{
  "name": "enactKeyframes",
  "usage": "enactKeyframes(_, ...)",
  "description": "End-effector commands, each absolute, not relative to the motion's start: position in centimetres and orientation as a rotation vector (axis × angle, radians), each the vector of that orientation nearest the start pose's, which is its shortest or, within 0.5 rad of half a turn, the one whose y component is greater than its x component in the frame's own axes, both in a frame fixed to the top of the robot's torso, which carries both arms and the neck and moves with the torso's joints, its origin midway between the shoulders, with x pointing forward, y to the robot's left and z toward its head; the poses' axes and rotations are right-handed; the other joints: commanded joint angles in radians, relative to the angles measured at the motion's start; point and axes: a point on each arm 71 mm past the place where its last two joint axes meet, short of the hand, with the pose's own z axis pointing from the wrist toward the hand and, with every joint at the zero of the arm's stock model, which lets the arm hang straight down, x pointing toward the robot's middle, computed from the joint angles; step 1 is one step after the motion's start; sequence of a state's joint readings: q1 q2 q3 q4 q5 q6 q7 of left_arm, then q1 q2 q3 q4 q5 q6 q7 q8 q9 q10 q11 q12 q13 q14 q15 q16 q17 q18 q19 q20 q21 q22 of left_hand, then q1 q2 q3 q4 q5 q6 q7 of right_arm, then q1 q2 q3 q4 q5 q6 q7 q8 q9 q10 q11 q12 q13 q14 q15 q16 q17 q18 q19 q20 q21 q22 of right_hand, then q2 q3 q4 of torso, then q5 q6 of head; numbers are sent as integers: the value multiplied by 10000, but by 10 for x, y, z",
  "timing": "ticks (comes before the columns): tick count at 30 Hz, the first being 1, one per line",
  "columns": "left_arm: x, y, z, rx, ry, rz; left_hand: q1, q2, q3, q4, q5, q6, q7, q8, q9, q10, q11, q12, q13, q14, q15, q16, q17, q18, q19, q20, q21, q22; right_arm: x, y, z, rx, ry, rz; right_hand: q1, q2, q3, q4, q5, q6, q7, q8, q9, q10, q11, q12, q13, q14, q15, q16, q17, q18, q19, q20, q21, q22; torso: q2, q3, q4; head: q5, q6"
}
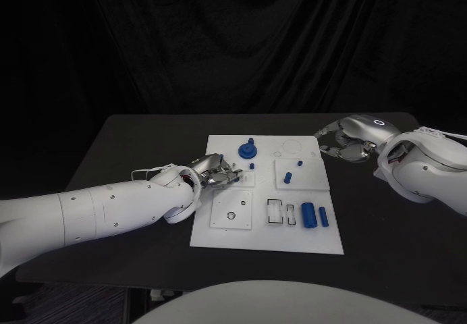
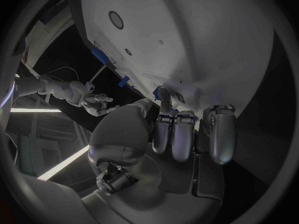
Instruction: Assemble the parts on the task board
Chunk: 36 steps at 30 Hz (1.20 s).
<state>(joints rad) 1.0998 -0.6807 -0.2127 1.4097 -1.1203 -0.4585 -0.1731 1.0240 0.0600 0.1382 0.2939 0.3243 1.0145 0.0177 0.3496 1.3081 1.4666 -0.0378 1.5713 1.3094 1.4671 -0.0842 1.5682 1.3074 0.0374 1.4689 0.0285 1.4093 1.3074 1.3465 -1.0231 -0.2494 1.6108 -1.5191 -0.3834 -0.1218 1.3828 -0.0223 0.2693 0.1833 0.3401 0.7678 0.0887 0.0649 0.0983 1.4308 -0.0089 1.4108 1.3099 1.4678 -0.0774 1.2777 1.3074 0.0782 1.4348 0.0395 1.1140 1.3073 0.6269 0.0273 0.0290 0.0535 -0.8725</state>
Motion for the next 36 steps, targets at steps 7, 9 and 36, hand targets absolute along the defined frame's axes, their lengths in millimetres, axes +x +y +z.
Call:
enactKeyframes(7,465,172,-268,-1640,18035,-6916,224,-48,-76,-39,56,-88,-75,740,344,1042,-157,-5,2614,1037,-143,26,2634,4,278,-125,134,2075,462,-268,-181,-2172,16564,4566,-103,-9,60,-20,51,21,19,28,-13,-76,20,-53,1107,412,62,-69,130,114,-53,-11,-58,1247,-40,-14,17,90,-1)
enactKeyframes(9,468,174,-261,-1539,17844,-6940,330,-46,-42,-41,162,-185,-82,759,329,1042,-163,-5,2614,1037,-149,26,2634,4,279,-133,128,2078,463,-268,-181,-2168,16537,4574,-103,-9,60,-20,51,21,19,28,-13,-76,20,-53,1107,412,62,-69,130,114,-53,-11,-58,1247,-43,-8,16,91,-1)
enactKeyframes(36,521,193,-219,-402,19609,-5277,863,-346,9,-13,-1662,-997,257,-134,173,1042,119,-5,2614,1037,86,26,2634,-63,405,64,354,2218,464,-268,-181,-2124,16510,4633,-117,-11,65,-15,50,52,22,30,-13,-76,22,-53,1106,415,63,-59,138,115,-52,-10,-65,1247,-20,-4,16,144,-1)
